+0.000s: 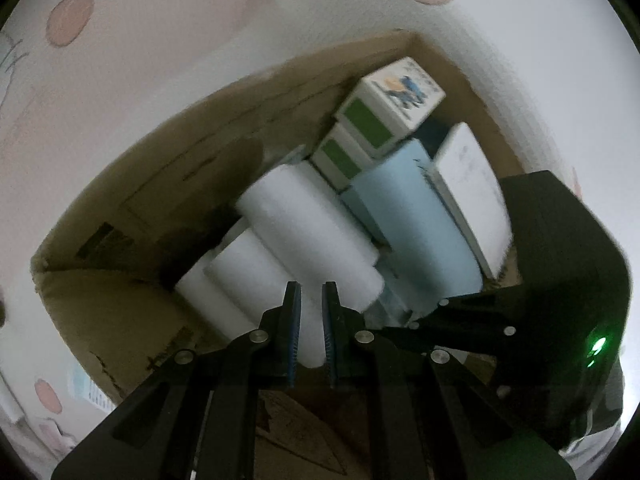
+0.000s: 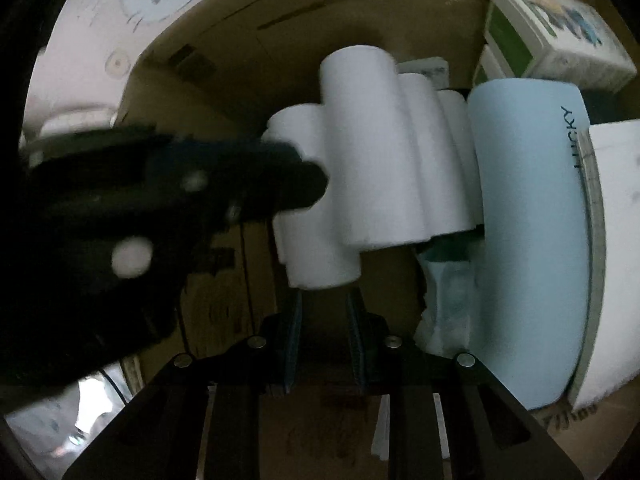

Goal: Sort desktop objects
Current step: 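Lower the tubes into the box beside the rolls and open both grippers, then withdraw both grippers up and away from the box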

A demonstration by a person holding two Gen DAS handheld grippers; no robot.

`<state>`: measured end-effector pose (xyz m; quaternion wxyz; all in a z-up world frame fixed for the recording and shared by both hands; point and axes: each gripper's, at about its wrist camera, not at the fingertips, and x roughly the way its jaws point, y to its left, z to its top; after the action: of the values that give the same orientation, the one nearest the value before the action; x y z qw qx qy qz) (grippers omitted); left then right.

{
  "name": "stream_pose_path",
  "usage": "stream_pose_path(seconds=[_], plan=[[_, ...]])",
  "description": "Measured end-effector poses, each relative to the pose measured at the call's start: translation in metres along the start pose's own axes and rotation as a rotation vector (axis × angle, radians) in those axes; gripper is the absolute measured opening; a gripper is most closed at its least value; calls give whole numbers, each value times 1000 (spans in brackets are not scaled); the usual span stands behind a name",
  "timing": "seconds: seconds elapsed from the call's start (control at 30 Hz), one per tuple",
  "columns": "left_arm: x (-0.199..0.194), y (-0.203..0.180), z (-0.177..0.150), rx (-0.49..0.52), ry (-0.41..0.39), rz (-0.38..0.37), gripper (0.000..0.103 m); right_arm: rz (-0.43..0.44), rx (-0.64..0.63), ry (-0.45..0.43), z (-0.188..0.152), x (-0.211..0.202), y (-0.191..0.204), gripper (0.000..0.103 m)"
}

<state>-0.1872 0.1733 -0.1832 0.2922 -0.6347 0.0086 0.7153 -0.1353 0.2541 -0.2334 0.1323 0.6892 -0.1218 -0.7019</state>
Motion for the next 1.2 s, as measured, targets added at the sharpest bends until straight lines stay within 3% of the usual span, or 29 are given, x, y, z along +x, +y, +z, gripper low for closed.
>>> stream_pose_path(seconds=[0.27, 0.33, 0.4, 0.43, 0.7, 0.77, 0.83, 0.87, 0.93, 1.1, 1.2], plan=[[-18, 2, 1, -3, -51, 30, 11, 30, 27, -45, 9, -1, 3, 20], [-26, -4, -3, 24, -76, 54, 16, 25, 31, -67, 7, -5, 5, 20], [-33, -11, -9, 39, -106, 98, 42, -5, 19, -102, 1, -13, 10, 20], [-40, -11, -16, 43, -129, 115, 45, -31, 6, -132, -4, -21, 15, 20], [-91, -25, -53, 123, -293, 191, 50, -231, -57, -333, -32, -86, 60, 20], [-102, -30, -63, 123, -331, 209, 52, -249, -50, -351, -53, -90, 81, 20], [-111, -34, -70, 127, -358, 227, 54, -265, -40, -373, -27, -122, 64, 20], [-116, -36, -76, 125, -370, 236, 54, -280, -45, -382, -32, -127, 69, 20], [-127, -39, -88, 113, -377, 240, 54, -327, -69, -400, -60, -143, 73, 20], [-143, -41, -108, 61, -334, 247, 56, -407, -108, -414, -94, -160, 99, 20], [-154, -44, -120, 61, -305, 318, 62, -436, -107, -420, -99, -163, 111, 21]])
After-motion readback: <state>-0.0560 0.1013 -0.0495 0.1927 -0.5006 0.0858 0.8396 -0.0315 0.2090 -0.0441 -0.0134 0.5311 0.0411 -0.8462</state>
